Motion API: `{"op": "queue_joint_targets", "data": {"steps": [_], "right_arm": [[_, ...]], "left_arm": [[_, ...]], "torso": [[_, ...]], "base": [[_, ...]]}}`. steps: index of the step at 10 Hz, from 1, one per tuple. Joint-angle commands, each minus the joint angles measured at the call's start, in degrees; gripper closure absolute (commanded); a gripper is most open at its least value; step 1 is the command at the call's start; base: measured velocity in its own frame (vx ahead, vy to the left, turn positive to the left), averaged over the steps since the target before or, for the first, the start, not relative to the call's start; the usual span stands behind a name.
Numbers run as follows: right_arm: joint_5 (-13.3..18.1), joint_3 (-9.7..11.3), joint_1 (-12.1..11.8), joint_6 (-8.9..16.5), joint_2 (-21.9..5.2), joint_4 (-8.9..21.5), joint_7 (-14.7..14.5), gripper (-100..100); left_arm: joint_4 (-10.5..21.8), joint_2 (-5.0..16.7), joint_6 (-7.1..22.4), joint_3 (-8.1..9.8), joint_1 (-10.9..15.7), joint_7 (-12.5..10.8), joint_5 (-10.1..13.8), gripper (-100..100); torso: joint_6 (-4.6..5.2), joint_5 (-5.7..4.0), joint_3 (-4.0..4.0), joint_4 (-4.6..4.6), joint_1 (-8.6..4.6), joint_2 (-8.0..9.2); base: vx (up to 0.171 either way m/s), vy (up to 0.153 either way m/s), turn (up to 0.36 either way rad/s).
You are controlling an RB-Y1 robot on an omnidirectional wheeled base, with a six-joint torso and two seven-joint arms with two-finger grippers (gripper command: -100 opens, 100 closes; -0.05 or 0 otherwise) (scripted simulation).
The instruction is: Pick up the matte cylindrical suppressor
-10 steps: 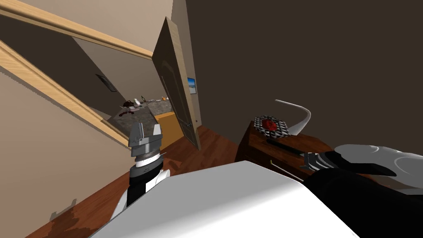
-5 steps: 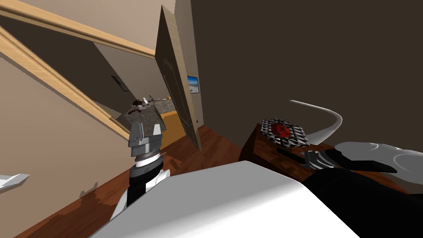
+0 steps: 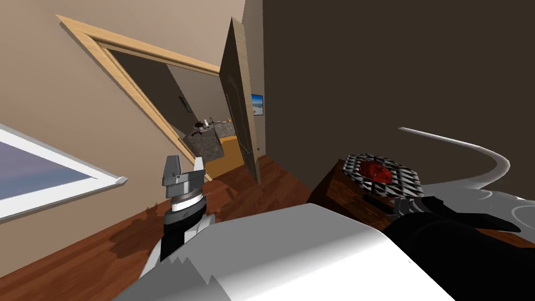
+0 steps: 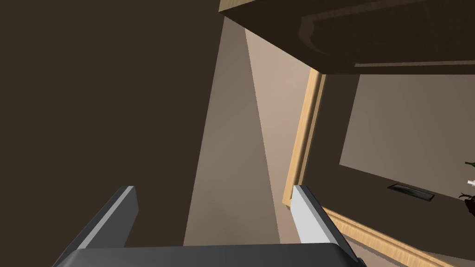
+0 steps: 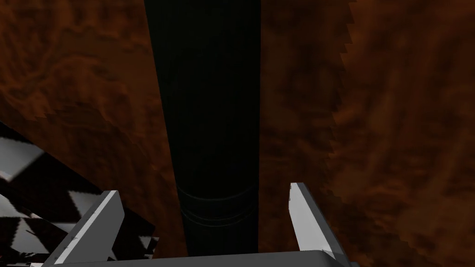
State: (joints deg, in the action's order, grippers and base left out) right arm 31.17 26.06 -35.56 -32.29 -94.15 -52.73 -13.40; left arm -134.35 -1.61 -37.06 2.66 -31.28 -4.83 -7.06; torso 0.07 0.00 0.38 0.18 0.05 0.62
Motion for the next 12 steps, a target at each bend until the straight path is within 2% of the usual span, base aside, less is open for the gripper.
{"op": "queue_joint_targets", "data": {"steps": [1,4,5,6,10,11,12], "right_arm": [[-0.8,0.3,-0.67,0.12,0.8,1.33,1.23,-100],[-1.33,1.45,-0.91,0.59,2.36,3.25,3.77,-100],[-0.94,1.35,-0.43,0.27,2.39,3.28,3.06,-100],[-0.98,1.38,-0.45,0.34,2.46,3.35,3.19,100],[-0.96,1.33,-0.43,0.38,2.33,3.41,3.15,100],[-0.96,1.33,-0.43,0.39,2.34,3.41,3.15,0],[-0.98,0.68,-0.75,0.27,1.32,1.97,2.07,100]], "left_arm": [[0.0,0.0,0.0,0.0,0.0,0.0,0.0,0],[0.0,0.0,0.0,0.0,-0.01,0.0,0.0,0],[0.0,0.0,0.0,0.0,-0.01,0.0,0.0,0],[0.0,0.0,0.0,0.01,-0.03,0.0,0.0,0],[-0.01,0.0,-0.01,0.01,-0.03,0.0,0.0,0],[-0.01,0.0,-0.01,0.01,-0.03,0.0,0.0,0],[-0.01,0.0,-0.01,0.01,-0.03,0.0,0.0,0]], "torso": [[0.0,0.0,0.0,0.0,0.0,0.0],[0.04,0.03,-0.05,-0.02,0.12,-0.09],[0.03,0.03,-0.07,-0.03,0.06,-0.13],[0.08,0.01,-0.2,-0.07,-0.01,-0.37],[0.1,-0.15,-0.4,-0.17,-0.12,-0.68],[0.1,-0.15,-0.4,-0.17,-0.12,-0.68],[0.1,-0.14,-0.4,-0.17,-0.12,-0.69]], "base": [[-0.156,-0.001,0.311],[-0.159,0.018,0.261],[-0.061,-0.003,0.046],[-0.011,0.0,-0.011],[-0.001,-0.002,0.002],[0.0,0.0,0.0],[0.114,-0.039,-0.363]]}}
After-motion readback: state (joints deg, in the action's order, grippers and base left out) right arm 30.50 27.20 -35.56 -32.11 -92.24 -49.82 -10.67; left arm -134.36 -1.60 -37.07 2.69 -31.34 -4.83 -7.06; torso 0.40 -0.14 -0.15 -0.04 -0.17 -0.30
